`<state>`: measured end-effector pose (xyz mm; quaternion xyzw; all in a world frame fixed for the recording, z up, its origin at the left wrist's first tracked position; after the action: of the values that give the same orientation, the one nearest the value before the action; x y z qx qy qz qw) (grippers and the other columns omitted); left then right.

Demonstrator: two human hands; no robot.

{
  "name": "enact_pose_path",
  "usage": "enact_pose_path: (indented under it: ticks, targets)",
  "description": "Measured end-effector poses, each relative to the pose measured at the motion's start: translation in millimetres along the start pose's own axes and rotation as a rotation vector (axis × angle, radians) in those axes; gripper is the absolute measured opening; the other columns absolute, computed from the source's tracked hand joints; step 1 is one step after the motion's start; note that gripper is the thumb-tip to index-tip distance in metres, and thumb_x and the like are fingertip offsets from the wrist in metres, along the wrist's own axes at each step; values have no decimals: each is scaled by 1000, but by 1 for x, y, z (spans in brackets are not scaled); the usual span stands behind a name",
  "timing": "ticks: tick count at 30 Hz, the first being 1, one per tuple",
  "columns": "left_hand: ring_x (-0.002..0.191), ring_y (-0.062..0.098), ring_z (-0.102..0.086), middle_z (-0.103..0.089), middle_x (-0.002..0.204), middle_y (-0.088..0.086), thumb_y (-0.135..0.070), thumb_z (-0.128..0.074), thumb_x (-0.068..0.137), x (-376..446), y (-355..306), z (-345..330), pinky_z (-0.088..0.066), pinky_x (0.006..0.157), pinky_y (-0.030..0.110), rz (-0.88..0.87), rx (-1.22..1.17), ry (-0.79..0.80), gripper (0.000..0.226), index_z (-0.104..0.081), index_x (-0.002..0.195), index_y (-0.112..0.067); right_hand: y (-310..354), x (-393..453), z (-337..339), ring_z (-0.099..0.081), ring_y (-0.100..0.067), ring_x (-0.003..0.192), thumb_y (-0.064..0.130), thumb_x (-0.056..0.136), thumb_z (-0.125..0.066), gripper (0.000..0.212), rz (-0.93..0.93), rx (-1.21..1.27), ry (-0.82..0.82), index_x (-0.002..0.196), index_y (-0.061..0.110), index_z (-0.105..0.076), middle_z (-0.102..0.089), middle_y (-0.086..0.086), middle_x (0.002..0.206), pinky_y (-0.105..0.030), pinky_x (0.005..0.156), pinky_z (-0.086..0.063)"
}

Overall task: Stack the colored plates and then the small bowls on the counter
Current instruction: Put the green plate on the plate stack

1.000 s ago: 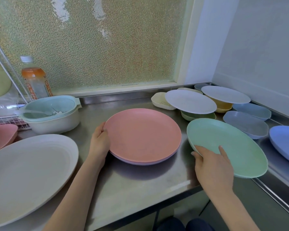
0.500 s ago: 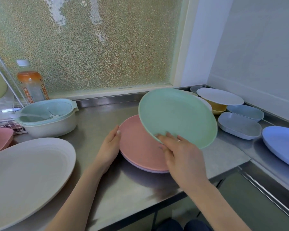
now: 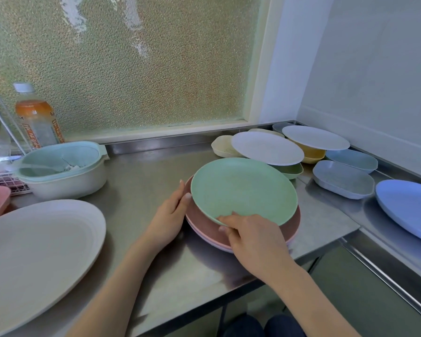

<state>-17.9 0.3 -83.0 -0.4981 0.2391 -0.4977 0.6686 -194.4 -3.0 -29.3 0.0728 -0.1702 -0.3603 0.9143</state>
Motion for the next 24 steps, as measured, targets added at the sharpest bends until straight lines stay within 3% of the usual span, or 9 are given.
enact_pose_path:
  ticks: [5,11,14,15,17,19,21,23,24]
  targets:
    - [131,-8,-16,-23,154,-8,-27,-36,101,0,-4,-1,-11,104,10,-43,57,0,47,-31,147,-22,0,-3,-6,-51,-21,118,38,98,-39,35,-22,64,83,129,34,-53,-59,5,130,-37,94,-43]
    - [130,-7,-21,-25,150,-15,-27,-36,101,0,-4,0,-14,102,8,-40,82,-15,46,-31,146,-20,-5,-1,-14,-51,-19,119,39,97,-40,34,-21,137,142,123,31,-59,-64,4,122,-39,90,-45]
    - [131,-9,-28,-30,140,-30,-21,-37,101,-2,-11,0,-19,103,2,-133,84,-33,41,-40,142,-19,-8,0,-15,-53,-17,117,40,97,-39,34,-25,166,163,122,31,-60,-65,6,120,-37,90,-45]
    - [132,-7,-32,-35,139,-29,-21,-37,101,-1,-12,-1,-22,108,6,-161,91,-42,40,-44,140,-19,-8,-1,-15,-53,-16,117,40,97,-40,33,-27,182,166,120,31,-61,-65,7,120,-37,90,-45]
    - [137,3,-32,-41,144,-14,-21,-36,101,-1,-13,-2,-22,115,19,-179,128,-50,40,-45,140,-17,-8,-1,-15,-53,-17,118,40,97,-40,27,-24,215,179,103,34,-66,-68,8,113,-39,88,-46]
    - [141,6,-24,-37,148,-4,-19,-37,101,-3,-14,-2,-16,109,11,-183,200,-54,41,-43,141,-15,-7,-3,-13,-55,-20,116,42,97,-38,32,-26,242,182,72,36,-58,-68,8,85,-40,82,-48]
    - [140,7,-22,-33,150,3,-16,-40,100,-6,-26,-2,-13,105,7,-226,261,-83,40,-44,139,-13,-13,-7,-9,-52,-18,120,45,97,-36,32,-46,300,151,85,36,-65,-67,9,81,-41,86,-47]
    - [140,13,-26,-38,148,8,-17,-43,99,-12,-50,-7,-12,110,14,-324,304,-110,38,-49,136,-11,-31,-11,0,-42,-8,130,47,97,-34,38,-93,330,70,118,33,-63,-65,10,120,-39,104,-38]
    - [139,15,-30,-43,145,8,-20,-42,97,-14,-65,-15,-13,111,18,-378,330,-100,39,-51,134,-12,-43,-14,8,-39,-3,131,46,97,-34,39,-121,328,2,123,33,-60,-58,13,130,-35,109,-32]
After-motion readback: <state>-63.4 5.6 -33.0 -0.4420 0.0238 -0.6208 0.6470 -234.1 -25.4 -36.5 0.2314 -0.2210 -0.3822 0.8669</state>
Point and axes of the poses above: each hand's wrist, its own x-axis towards the middle knuckle, its own z-axis out of the back of the hand, y = z × x, the point moved 7 cm from there along x, towards the middle knuckle
